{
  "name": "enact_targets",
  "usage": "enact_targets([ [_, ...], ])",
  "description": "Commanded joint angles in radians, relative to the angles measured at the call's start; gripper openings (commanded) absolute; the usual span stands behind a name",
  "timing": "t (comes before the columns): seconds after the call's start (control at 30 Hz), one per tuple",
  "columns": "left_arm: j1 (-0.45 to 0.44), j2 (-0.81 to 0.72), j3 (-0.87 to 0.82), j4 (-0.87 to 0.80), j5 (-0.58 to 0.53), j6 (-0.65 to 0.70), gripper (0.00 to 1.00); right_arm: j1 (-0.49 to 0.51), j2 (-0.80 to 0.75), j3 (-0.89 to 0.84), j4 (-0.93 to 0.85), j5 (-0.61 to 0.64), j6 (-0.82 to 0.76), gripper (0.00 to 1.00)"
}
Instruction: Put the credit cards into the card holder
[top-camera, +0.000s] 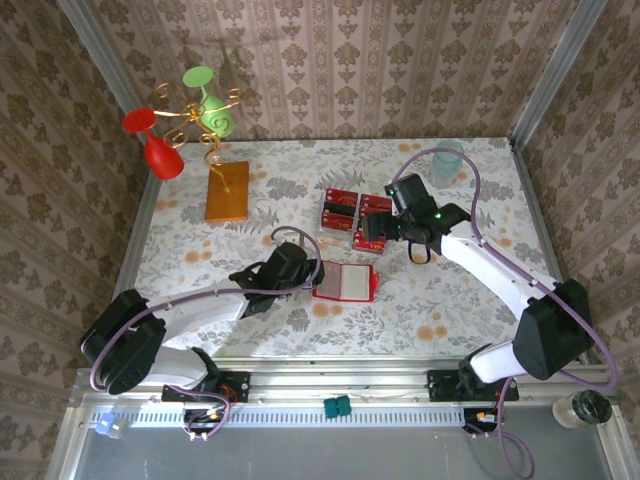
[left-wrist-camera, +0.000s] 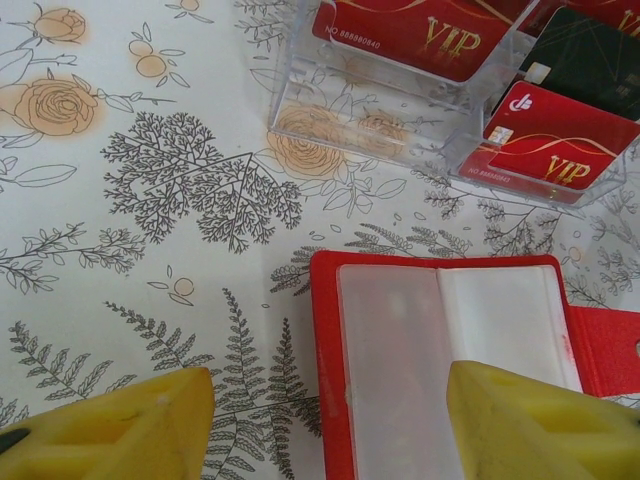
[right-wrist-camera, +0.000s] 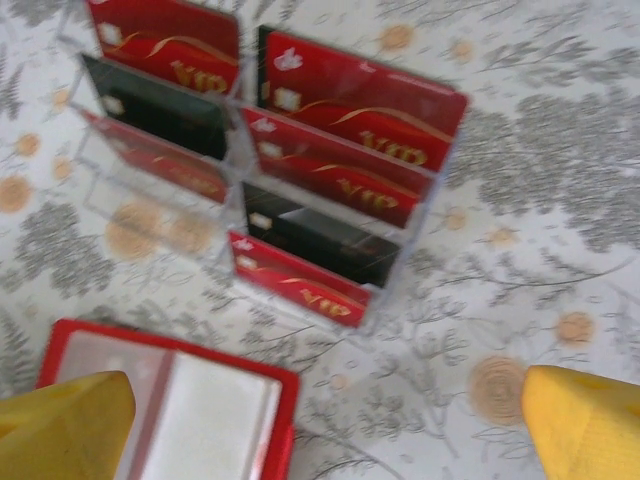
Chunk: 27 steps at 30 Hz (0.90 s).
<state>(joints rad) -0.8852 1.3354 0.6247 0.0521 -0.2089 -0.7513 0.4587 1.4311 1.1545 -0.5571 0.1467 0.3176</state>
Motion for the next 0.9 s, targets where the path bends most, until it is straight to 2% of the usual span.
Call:
enact_targets([
  [0.0,-0.006,-0.029,0.001,-0.005,-0.009,-0.006,0.64,-0.006,-0.006,0.017,0.014,0.117,-0.059,1.00],
  [0.07,-0.006,-0.031,-0.003,-0.003,-0.011,-0.008,0.64,-0.020,-0.007,0.002,0.049,0.099,-0.048,1.00],
  [0.23,-0.006,-0.036,-0.005,-0.001,-0.012,-0.006,0.64,-0.031,0.052,0.032,0.013,-0.107,-0.119,1.00],
  [0.3,-0.006,-0.038,-0.008,0.001,-0.014,-0.005,0.64,-0.017,0.091,0.056,-0.027,-0.134,-0.163,0.90],
  [0.47,-0.005,-0.035,-0.013,0.008,-0.011,-0.009,0.64,0.024,0.203,0.143,-0.122,-0.097,-0.261,0.63],
  [0.57,-0.004,-0.030,-0.013,0.015,-0.007,-0.008,0.64,0.050,0.277,0.191,-0.170,-0.023,-0.313,0.57],
  [0.73,-0.004,-0.030,-0.013,0.018,-0.008,-0.008,0.64,0.082,0.361,0.249,-0.191,0.062,-0.350,0.56],
  [0.87,-0.006,-0.030,-0.014,0.017,-0.007,-0.011,0.63,0.095,0.417,0.308,-0.218,0.092,-0.374,0.51],
])
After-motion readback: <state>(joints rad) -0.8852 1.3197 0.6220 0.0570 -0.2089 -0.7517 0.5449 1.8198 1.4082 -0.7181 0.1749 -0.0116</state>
